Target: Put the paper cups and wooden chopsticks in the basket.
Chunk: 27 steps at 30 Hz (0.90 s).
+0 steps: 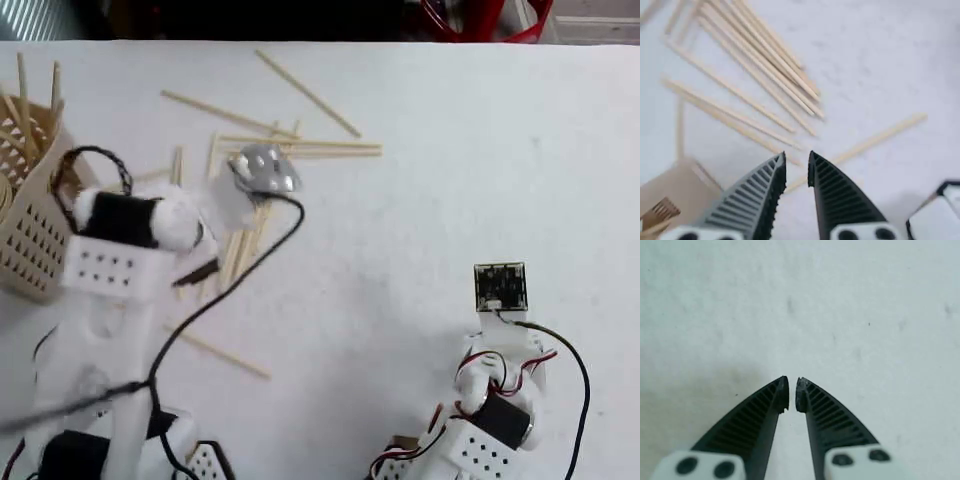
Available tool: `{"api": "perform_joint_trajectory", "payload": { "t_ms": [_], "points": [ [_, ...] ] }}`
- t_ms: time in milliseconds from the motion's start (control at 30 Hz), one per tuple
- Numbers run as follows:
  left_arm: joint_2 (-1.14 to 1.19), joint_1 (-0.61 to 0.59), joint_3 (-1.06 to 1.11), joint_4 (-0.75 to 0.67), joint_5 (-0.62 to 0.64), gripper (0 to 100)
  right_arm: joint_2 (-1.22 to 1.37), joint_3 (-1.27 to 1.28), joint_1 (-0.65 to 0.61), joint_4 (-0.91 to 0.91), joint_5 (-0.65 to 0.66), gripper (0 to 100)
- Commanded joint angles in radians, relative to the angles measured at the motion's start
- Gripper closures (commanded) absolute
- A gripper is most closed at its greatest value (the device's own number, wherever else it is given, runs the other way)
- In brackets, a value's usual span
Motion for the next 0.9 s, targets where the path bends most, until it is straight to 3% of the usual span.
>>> {"api": "perform_joint_trajectory", "payload": {
  "t_ms": [0,167,300,433,867],
  "points": [
    [0.054,-0.030,0.199,-0.097,-0.396,91,-0.001,0.009,0.012,-0.002,-0.002,95.4],
    [0.096,-0.044,0.443,-0.193,-0.703,90,-0.001,0.009,0.012,-0.002,-0.002,95.4],
    [0.153,-0.050,0.552,-0.382,-0.704,90,-0.001,0.009,0.012,-0.002,-0.002,95.4],
    [0.242,-0.044,0.582,-0.470,-0.709,85,-0.001,0.009,0.012,-0.002,-0.002,95.4],
    [0.352,-0.051,0.540,-0.465,-0.704,87,-0.001,0.009,0.012,-0.002,-0.002,95.4]
  ]
}}
